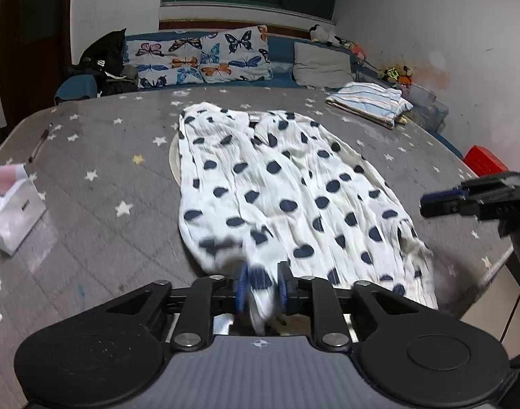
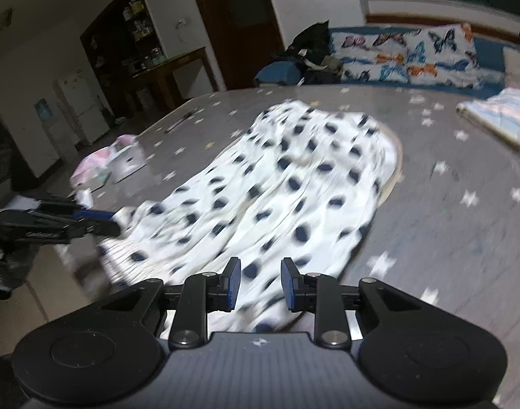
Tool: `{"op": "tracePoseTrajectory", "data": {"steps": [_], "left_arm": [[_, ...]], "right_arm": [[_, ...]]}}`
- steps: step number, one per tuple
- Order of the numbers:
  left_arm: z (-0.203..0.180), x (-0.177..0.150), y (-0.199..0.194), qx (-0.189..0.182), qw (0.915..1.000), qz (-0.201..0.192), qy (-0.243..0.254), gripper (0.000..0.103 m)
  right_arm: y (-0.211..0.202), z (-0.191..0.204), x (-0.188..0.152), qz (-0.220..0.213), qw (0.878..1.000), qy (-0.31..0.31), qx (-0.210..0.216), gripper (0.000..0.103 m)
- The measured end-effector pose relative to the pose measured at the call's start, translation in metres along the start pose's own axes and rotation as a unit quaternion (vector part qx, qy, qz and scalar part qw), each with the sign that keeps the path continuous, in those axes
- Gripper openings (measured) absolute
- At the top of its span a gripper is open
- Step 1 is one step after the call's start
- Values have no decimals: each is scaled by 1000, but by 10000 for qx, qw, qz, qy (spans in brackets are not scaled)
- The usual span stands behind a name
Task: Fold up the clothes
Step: 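Lift the waistband with both grippers and lay the pants legs out flat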
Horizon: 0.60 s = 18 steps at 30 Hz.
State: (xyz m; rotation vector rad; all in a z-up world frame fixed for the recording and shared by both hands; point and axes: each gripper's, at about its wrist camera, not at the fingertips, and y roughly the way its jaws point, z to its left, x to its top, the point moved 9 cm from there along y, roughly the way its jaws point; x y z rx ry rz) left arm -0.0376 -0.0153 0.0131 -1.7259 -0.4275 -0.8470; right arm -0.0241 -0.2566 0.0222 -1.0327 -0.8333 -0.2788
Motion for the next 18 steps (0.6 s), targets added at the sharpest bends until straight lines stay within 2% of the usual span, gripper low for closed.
{"op": "tracePoseTrajectory", "data": {"steps": [4, 8, 18], "left_arm": [[2, 4, -5, -127, 9999, -64, 34, 30], [10, 7, 2, -45, 9999, -91, -130, 30], [11, 37, 57, -166, 9997, -22, -185, 30]], "right_arm": [[13, -22, 33, -177, 9996, -47, -233, 26], [36, -49, 69, -276, 9986, -114, -443, 27], [114, -104, 144, -196, 9966, -232, -767, 39]]}}
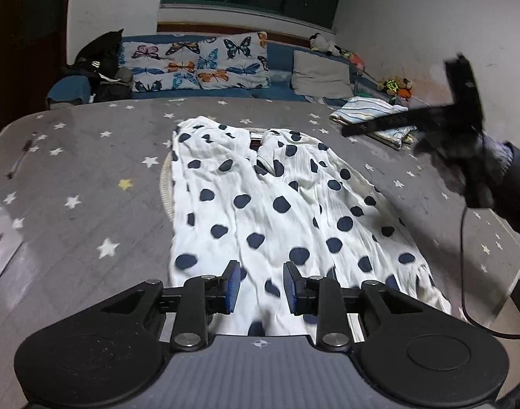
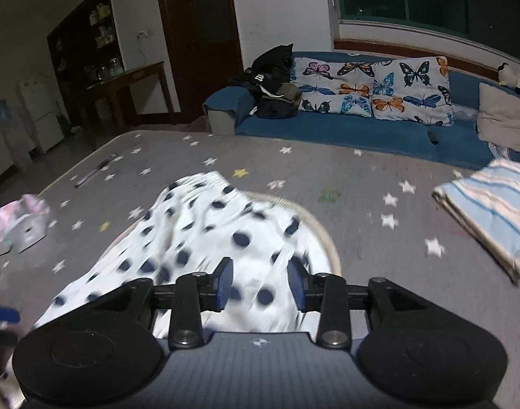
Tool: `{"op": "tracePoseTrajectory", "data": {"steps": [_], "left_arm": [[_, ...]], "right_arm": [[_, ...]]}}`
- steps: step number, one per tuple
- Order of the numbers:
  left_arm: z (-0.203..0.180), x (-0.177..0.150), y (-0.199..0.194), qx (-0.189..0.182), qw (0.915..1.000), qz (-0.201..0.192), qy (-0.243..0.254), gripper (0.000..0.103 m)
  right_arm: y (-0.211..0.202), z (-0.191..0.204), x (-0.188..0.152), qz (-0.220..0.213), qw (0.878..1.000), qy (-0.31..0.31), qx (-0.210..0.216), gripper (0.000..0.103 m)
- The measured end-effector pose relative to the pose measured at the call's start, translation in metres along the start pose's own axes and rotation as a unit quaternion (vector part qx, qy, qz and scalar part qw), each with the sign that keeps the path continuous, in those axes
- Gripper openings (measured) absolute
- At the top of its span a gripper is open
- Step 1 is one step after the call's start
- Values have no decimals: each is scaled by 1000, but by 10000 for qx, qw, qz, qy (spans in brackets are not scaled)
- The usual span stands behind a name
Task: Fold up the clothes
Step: 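Lift the waistband with both grippers and lay the pants legs out flat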
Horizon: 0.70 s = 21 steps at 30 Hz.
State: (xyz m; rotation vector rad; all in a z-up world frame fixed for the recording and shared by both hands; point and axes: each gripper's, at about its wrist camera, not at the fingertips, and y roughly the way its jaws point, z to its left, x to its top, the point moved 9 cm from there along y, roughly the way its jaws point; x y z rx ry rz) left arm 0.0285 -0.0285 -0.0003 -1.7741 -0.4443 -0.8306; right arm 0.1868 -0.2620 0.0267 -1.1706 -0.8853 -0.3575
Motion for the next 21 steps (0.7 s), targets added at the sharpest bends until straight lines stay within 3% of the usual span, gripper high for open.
{"op": "tracePoseTrajectory", "data": {"steps": [9, 17, 19, 21], "left_arm": [[17, 17, 40, 94, 9996, 158, -196, 30], [27, 27, 57, 169, 9991, 233, -300, 32], [27, 27, 61, 158, 9991, 246, -292, 35], [25, 28, 65, 145, 9991, 279, -285, 35]], "right_arm": [[78, -17, 24, 388, 9992, -106, -24, 44], [117, -22, 18, 714, 9971, 151, 231, 44], [119, -20, 15, 760, 9966, 168, 281, 39], [119, -19, 13, 802, 9963, 137, 288, 12]]}}
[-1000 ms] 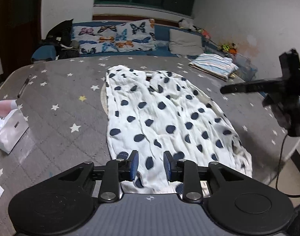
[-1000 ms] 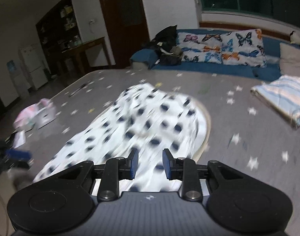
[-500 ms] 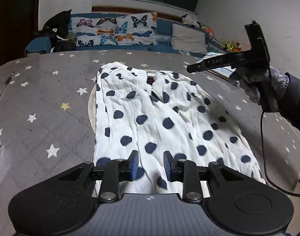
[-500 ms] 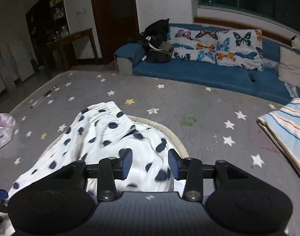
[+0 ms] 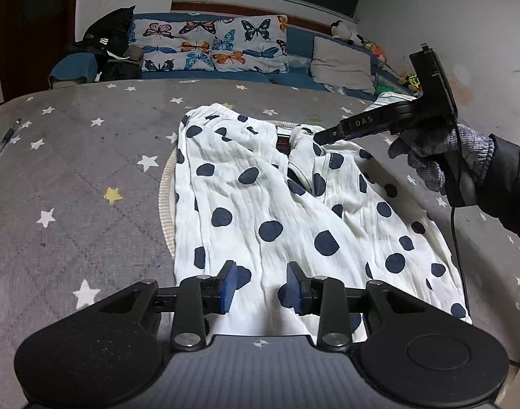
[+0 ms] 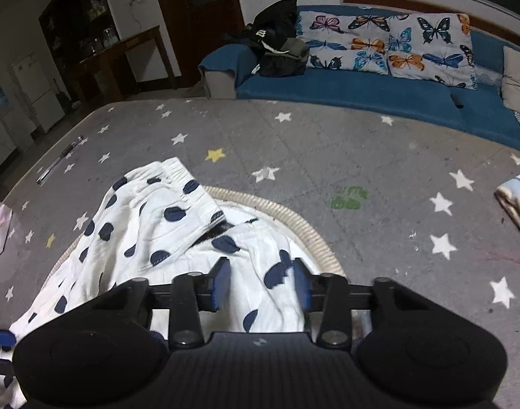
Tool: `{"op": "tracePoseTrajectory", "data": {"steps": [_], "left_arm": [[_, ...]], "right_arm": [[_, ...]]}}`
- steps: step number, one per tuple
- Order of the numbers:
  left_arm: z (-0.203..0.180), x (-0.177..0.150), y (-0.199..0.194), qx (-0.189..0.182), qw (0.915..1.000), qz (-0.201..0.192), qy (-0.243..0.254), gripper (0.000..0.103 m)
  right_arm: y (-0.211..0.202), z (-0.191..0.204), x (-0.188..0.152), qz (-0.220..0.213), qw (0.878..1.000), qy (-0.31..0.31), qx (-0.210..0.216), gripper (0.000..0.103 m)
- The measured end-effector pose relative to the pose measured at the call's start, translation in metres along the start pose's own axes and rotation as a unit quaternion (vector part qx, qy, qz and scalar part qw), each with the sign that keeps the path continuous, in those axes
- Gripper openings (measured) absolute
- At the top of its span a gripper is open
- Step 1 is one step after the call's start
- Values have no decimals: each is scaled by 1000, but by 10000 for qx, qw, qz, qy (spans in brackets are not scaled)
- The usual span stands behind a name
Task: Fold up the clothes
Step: 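Lift the waistband with both grippers and lay the pants legs out flat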
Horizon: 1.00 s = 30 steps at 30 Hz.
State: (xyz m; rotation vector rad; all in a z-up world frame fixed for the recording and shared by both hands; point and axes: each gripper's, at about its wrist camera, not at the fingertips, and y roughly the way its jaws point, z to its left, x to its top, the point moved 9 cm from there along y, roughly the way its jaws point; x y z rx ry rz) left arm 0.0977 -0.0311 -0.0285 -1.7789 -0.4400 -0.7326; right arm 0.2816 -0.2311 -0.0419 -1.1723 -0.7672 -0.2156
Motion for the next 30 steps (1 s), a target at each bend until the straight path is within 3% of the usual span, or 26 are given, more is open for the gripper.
{"op": "tracePoseTrajectory", "data": {"steps": [2, 6, 11, 14, 17, 20, 24, 30], "left_arm": [[-2, 0, 4, 3, 10000, 21, 39, 36], [-5, 0, 10, -32, 9999, 52, 83, 36], [-7, -4, 14, -35, 9999, 100, 130, 36], [-8, -7, 14, -47, 9998, 126, 133, 36], [-8, -8, 15, -60, 9998, 135, 151, 36], [-9, -9, 14, -54, 9997, 144, 164, 39], [-9, -8, 14, -48, 9998, 141, 144, 39], [-7, -9, 13, -37, 9998, 151, 107, 42]], "right_arm": [[-2, 0, -1, 0, 9999, -49, -105, 5], [-26, -5, 4, -366, 9982, -206, -437, 2], [-75, -34, 7, -815, 9865, -288, -1388, 2], [-93, -58, -6, -613, 9775, -229, -2006, 4], [-107, -77, -20, -464, 9664, -268, -2514, 12], [-111, -74, -26, -459, 9710, -327, -2324, 16], [-92, -56, -27, -333, 9867, -227, -1577, 26], [-56, -57, -17, -360, 9911, 232, -1257, 31]]}}
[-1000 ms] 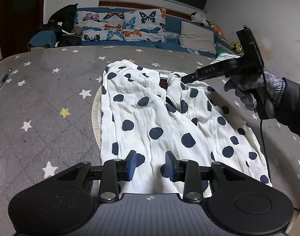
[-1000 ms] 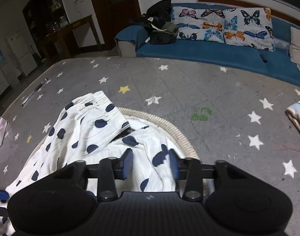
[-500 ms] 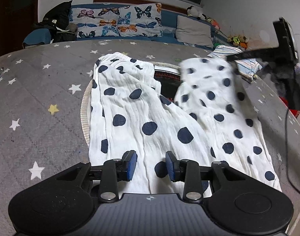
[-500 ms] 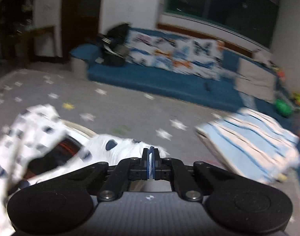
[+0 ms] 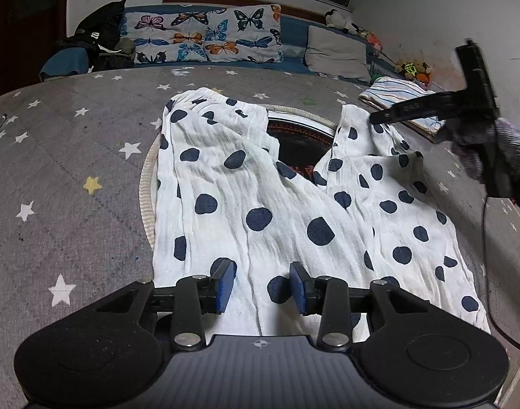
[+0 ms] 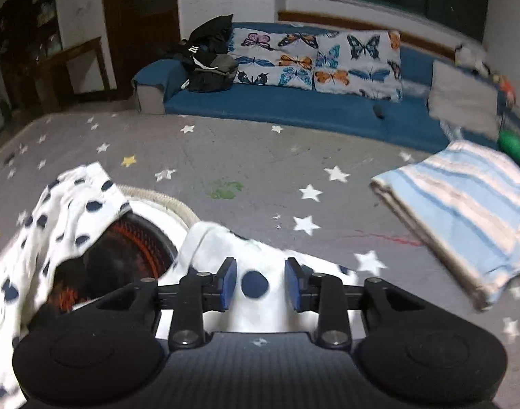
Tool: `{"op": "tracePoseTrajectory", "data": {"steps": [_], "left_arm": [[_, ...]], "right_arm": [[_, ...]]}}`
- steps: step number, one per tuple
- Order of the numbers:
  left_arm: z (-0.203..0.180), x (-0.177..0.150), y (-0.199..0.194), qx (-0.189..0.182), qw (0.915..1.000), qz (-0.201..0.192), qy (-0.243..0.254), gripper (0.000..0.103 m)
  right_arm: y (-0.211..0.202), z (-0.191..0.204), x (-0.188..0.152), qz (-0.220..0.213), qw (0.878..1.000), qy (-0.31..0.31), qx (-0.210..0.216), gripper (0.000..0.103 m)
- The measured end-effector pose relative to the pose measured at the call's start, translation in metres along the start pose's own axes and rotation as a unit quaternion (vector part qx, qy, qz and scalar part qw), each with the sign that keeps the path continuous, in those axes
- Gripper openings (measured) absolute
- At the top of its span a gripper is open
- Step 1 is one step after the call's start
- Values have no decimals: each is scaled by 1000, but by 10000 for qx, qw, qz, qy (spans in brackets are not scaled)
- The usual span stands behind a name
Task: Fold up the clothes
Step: 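Lift the waistband with both grippers and lay the pants legs out flat, then open both grippers to release the waistband onto the table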
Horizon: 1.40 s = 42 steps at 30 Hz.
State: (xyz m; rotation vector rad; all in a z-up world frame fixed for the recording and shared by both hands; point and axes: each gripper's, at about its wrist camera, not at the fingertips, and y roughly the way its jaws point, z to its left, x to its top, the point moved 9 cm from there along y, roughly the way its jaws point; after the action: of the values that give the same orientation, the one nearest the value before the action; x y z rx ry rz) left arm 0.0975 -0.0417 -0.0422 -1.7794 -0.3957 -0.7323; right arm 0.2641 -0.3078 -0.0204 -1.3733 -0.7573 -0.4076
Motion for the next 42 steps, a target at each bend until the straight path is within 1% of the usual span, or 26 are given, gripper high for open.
{"op": "tracePoseTrajectory", "data": {"steps": [1, 2, 3, 5, 8, 10, 12, 17, 20, 22, 24, 27, 29, 31, 32, 33, 35, 37, 39, 40, 42], "left_arm": [[1, 0, 0, 4, 10000, -2, 0, 42], [1, 0, 0, -1, 10000, -1, -3, 43], [1, 0, 0, -5, 10000, -2, -3, 43], [1, 1, 1, -12, 10000, -4, -3, 44], [0, 0, 1, -37, 10000, -20, 4, 45], [0, 0, 0, -43, 10000, -17, 13, 46], [0, 0, 0, -45, 10000, -14, 12, 46], [-1, 0, 0, -49, 10000, -22, 4, 47], [-1, 0, 1, -57, 10000, -24, -11, 49], [-1, 0, 1, -63, 10000, -20, -8, 51], [-1, 1, 1, -61, 10000, -15, 6, 53], [-1, 2, 2, -43, 10000, -8, 15, 54], [0, 4, 3, -31, 10000, -6, -7, 54], [1, 7, 4, -11, 10000, -1, -13, 54], [2, 9, 5, 7, 10000, -1, -15, 54], [2, 14, 5, 20, 10000, -27, -4, 54], [3, 23, 6, 46, 10000, -84, 20, 54], [2, 38, 7, 28, 9998, -169, 61, 54], [-2, 56, 10, 10, 9994, -308, 157, 54], [-5, 66, 13, -18, 9991, -375, 205, 54], [-7, 86, 23, -102, 9987, -448, 239, 54]], "right_arm": [[1, 3, 1, -37, 9999, -11, 101, 31], [1, 8, 0, -49, 9997, -47, 249, 35], [2, 13, -3, 4, 9993, -137, 342, 41], [5, 24, -12, 140, 9981, -345, 493, 42], [4, 43, -32, 392, 9937, -596, 861, 42], [-1, 53, -41, 453, 9916, -749, 947, 42], [-9, 58, -43, 440, 9903, -823, 1033, 42], [-29, 51, -25, 171, 9907, -509, 1254, 42], [-26, 34, -12, 92, 9915, -7, 1298, 42], [-20, 24, -10, 121, 9919, 241, 1238, 42], [-9, 13, -12, 232, 9935, 400, 1042, 42], [7, 7, -20, 390, 9969, 208, 649, 42], [16, 4, -19, 306, 9992, -61, 248, 43], [23, -1, -16, 198, 9994, -274, -124, 51], [26, -5, -13, 164, 9992, -265, -230, 54], [31, -9, -9, 136, 9992, -223, -316, 54], [39, -22, 0, 70, 9979, -180, -615, 55], [45, -33, 8, -5, 9960, -163, -876, 58], [49, -39, 13, -60, 9950, -209, -976, 64], [50, -40, 15, -81, 9949, -220, -983, 65], [42, -39, 16, -130, 9960, -167, -865, 66]]}}
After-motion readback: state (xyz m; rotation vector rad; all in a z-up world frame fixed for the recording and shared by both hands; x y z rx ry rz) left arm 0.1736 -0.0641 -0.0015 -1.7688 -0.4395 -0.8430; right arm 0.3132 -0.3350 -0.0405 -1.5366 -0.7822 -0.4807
